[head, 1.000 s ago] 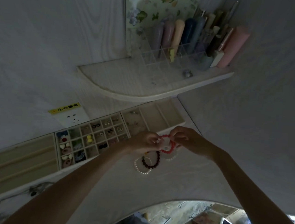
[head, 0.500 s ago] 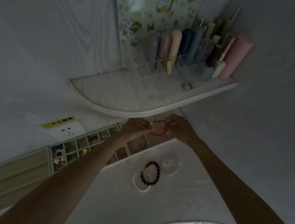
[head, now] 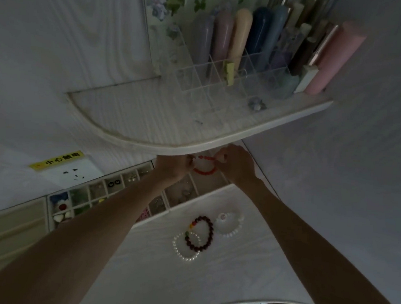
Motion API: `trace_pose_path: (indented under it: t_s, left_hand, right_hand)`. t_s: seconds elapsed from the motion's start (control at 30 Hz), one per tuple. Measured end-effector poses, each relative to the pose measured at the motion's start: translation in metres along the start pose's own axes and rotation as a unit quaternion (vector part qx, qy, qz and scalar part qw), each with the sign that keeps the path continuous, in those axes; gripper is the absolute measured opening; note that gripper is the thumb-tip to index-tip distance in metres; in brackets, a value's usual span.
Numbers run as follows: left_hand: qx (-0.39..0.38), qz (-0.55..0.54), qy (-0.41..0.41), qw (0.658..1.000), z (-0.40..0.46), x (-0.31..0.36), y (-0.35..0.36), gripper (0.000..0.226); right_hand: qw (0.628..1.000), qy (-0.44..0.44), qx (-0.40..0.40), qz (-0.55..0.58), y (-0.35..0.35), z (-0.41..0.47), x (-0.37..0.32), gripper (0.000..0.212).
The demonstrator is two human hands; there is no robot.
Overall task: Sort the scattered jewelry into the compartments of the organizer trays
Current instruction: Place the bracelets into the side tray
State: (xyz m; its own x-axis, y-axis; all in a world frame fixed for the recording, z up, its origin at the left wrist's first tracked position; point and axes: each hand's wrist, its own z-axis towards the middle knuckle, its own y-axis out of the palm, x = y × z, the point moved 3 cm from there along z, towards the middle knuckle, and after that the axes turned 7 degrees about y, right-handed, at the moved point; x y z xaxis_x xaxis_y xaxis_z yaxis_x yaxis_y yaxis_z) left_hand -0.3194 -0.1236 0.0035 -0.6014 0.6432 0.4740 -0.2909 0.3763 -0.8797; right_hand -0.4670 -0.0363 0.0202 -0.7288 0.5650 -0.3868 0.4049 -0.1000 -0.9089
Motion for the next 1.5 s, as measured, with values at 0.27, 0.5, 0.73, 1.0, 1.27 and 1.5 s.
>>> trace_pose_path:
  t_s: [0.27, 0.5, 0.73, 1.0, 1.27, 1.5]
  left_hand:
    - [-0.010, 0.094, 0.123, 0.988, -0.013, 0.003, -0.008, 0.032]
    - [-0.148, 0.211, 0.211, 0.943, -0.021, 0.010, -0.006, 0.047]
    - [-0.127, 0.227, 0.186, 0.947, -0.019, 0.004, -0.010, 0.046]
    - [-0.145, 0.227, 0.171, 0.948, -0.017, -0.001, -0.005, 0.046]
    - [-0.185, 0.209, 0.185, 0.942, -0.016, 0.002, -0.007, 0.044]
    - [-0.194, 0.213, 0.198, 0.937, -0.018, 0.001, -0.004, 0.046]
  right_hand:
    - [0.988, -0.121, 0.021, -0.090, 0.004, 0.002, -0.004, 0.025]
    - [0.944, -0.240, 0.041, -0.225, 0.014, 0.004, -0.001, 0.045]
    - [0.939, -0.215, -0.007, -0.268, 0.029, 0.014, -0.002, 0.054]
    - [0.944, -0.239, 0.012, -0.226, 0.029, 0.016, -0.004, 0.052]
    - [0.935, -0.253, 0.006, -0.250, 0.032, 0.012, -0.008, 0.051]
    - [0.947, -0.240, -0.011, -0.215, 0.035, 0.020, -0.014, 0.059]
